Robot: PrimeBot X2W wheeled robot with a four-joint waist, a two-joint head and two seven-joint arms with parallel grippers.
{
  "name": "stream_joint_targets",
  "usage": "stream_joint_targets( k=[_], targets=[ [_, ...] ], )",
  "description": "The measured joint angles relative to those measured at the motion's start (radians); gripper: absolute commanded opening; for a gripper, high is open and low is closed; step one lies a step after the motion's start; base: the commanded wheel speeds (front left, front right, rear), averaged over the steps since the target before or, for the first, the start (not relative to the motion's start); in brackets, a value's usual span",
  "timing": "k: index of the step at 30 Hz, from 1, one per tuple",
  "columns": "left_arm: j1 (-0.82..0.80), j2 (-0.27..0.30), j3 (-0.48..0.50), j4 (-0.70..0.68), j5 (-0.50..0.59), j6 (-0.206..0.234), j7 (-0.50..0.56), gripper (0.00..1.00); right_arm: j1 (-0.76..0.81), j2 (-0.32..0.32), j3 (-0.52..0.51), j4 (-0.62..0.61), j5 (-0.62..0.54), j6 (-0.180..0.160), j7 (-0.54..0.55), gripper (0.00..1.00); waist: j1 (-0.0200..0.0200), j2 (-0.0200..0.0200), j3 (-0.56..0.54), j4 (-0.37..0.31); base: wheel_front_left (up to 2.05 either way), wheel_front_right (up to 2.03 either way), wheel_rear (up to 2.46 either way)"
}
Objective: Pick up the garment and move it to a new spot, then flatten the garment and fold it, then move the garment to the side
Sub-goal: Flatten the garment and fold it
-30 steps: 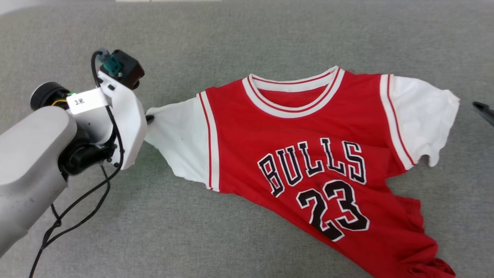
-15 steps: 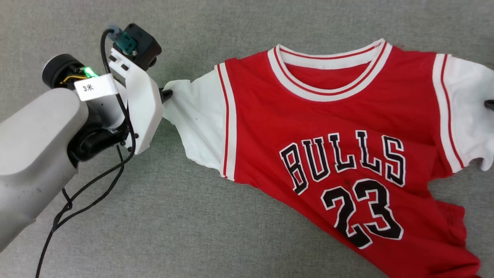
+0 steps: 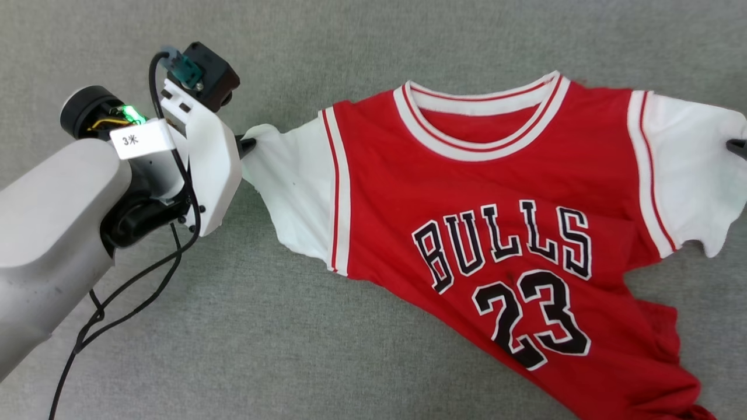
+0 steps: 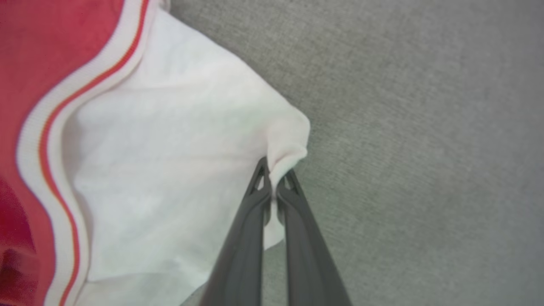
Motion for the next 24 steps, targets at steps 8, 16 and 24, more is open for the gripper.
stream_joint_targets(
  k=[8, 16, 24],
  targets=[
    [0.009, 0.026, 0.019, -0.035, 0.013, -0.015, -0.078, 0.00, 0.021, -0.049, 0.000, -0.083, 0.025, 0.000, -0.168, 0.00, 0.0000, 0.0000, -0.116, -0.022, 0.00, 0.00, 0.00],
    [-0.043, 0.048, 0.068, -0.091, 0.063, 0.010, -0.160, 0.00, 0.003, -0.090, -0.053, -0.150, 0.040, 0.000, -0.265, 0.00, -0.0001, 0.0000, -0.194, -0.046, 0.00, 0.00, 0.00],
    [-0.222, -0.001, 0.144, -0.080, 0.118, 0.023, -0.212, 0.00, -0.186, -0.062, -0.129, -0.142, -0.086, 0.000, -0.344, 0.00, -0.0001, 0.0000, -0.169, -0.055, 0.00, 0.00, 0.00]
  ],
)
